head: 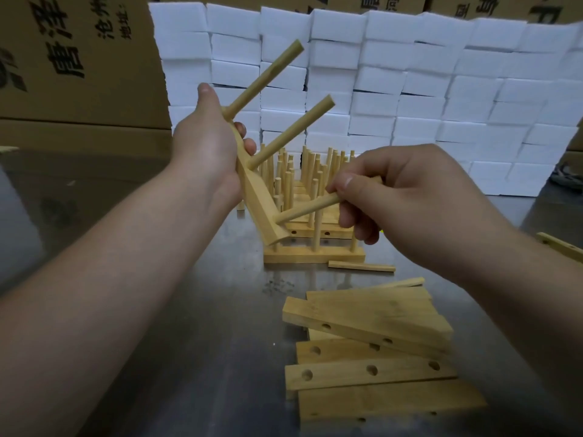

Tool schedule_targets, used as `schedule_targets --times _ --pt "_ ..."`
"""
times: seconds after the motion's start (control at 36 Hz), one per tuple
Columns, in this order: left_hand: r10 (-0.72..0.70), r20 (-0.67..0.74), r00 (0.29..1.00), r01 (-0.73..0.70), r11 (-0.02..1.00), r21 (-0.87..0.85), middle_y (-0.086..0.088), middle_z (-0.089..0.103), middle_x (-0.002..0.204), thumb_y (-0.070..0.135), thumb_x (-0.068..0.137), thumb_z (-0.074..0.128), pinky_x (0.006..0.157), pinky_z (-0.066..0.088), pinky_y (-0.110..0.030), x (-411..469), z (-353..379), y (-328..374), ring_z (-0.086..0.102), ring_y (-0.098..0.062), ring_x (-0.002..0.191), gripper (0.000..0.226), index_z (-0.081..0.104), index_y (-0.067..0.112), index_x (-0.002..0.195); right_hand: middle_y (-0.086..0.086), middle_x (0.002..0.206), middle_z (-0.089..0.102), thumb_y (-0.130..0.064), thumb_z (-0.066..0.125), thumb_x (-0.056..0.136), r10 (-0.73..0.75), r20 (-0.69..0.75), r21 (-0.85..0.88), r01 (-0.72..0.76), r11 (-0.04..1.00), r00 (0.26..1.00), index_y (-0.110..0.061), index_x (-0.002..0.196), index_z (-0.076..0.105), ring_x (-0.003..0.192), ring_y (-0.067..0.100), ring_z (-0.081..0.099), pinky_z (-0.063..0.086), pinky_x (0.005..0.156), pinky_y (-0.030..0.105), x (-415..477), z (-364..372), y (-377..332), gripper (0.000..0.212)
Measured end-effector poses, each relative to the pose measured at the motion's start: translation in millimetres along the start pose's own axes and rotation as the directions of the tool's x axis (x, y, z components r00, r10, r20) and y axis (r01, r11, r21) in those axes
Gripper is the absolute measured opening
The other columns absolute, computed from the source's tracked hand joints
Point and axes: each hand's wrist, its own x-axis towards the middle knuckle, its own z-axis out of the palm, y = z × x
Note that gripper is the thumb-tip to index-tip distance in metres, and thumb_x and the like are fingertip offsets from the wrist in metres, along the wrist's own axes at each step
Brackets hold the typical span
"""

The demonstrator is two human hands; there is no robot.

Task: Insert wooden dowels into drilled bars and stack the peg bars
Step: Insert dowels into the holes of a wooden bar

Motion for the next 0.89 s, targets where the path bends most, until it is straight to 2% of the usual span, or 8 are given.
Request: schedule_targets --times 0.14,0.25,0.33,0.42,0.47,0.58,0.64,0.89 --pt "0.004 0.002 1.000 -0.004 1.000 0.010 0.003 0.047 0.058 0.049 0.094 0.039 0.044 0.042 -0.018 -2.2 1.4 1.2 0.041 -0.010 0.035 0.038 0.055 0.015 0.086 -0.006 0.061 0.067 -0.021 0.051 0.089 0.018 0.118 -0.094 -0.007 0.996 0.993 -0.024 0.075 0.068 0.047 0.004 0.056 0.053 0.056 0.033 0.3 -8.7 -0.4 0.022" --pt "0.020 0.017 1.000 -0.021 0.999 0.031 0.004 0.048 0.054 0.048 0.095 0.039 0.044 0.041 -0.018 -6.5 3.8 0.5 0.041 -0.009 0.036 0.037 0.054 0.016 0.084 -0.015 0.072 0.063 -0.040 0.039 0.076 -0.038 0.240 -0.266 0.103 0.959 0.970 -0.037 0.077 0.063 0.054 0.004 0.054 0.045 0.053 0.023 0.2 -11.9 -3.3 0.024" --pt "0.047 0.043 0.998 -0.048 0.998 0.028 0.005 0.048 0.049 0.047 0.095 0.038 0.044 0.040 -0.017 -10.1 5.5 1.1 0.040 -0.010 0.035 0.036 0.052 0.016 0.082 -0.027 0.087 0.059 -0.047 0.042 0.069 -0.076 0.272 -0.333 0.168 0.928 0.959 -0.043 0.075 0.061 0.072 0.001 0.056 0.043 0.063 0.015 -0.3 -10.5 -4.8 0.020" --pt "0.072 0.063 0.995 -0.074 0.997 0.029 0.006 0.047 0.046 0.046 0.096 0.038 0.042 0.038 -0.016 -14.0 6.4 1.4 0.039 -0.010 0.036 0.034 0.050 0.018 0.080 -0.026 0.085 0.061 -0.048 0.052 0.067 -0.113 0.262 -0.369 0.208 0.906 0.958 -0.039 0.082 0.062 0.080 -0.004 0.055 0.042 0.070 0.015 -0.3 -6.2 -1.4 0.020" --pt "0.073 0.064 0.995 -0.075 0.997 0.031 0.006 0.047 0.047 0.046 0.096 0.038 0.042 0.037 -0.016 -15.4 6.6 1.5 0.039 -0.009 0.036 0.035 0.050 0.017 0.080 -0.020 0.074 0.064 -0.043 0.056 0.073 -0.170 0.233 -0.405 0.254 0.878 0.957 -0.036 0.087 0.066 0.079 -0.003 0.055 0.044 0.067 0.020 -0.1 -4.9 2.3 0.018" --pt "0.072 0.053 0.996 -0.074 0.996 0.043 0.006 0.046 0.046 0.046 0.096 0.038 0.041 0.036 -0.016 -15.5 7.5 2.9 0.038 -0.010 0.035 0.036 0.049 0.017 0.077 -0.005 0.069 0.067 -0.031 0.064 0.083 -0.281 0.214 -0.483 0.352 0.802 0.935 -0.025 0.093 0.074 0.064 0.009 0.059 0.050 0.061 0.032 -1.9 -3.5 6.1 0.015" --pt "0.082 0.046 0.996 -0.084 0.996 0.042 0.006 0.046 0.045 0.046 0.095 0.038 0.041 0.035 -0.016 -15.4 8.0 3.4 0.037 -0.010 0.035 0.037 0.049 0.017 0.076 -0.003 0.068 0.068 -0.026 0.065 0.084 -0.313 0.201 -0.501 0.372 0.781 0.928 -0.021 0.091 0.074 0.062 0.011 0.059 0.051 0.059 0.032 -2.7 -1.3 8.3 0.012" --pt "0.104 0.040 0.994 -0.106 0.993 0.058 0.006 0.047 0.047 0.047 0.095 0.039 0.039 0.035 -0.018 -15.6 7.7 0.9 0.038 -0.010 0.036 0.038 0.049 0.018 0.073 -0.004 0.074 0.069 -0.042 0.052 0.079 -0.187 0.176 -0.395 0.244 0.886 0.966 -0.028 0.093 0.072 0.078 0.005 0.057 0.052 0.068 0.030 -5.0 5.8 7.6 0.028"
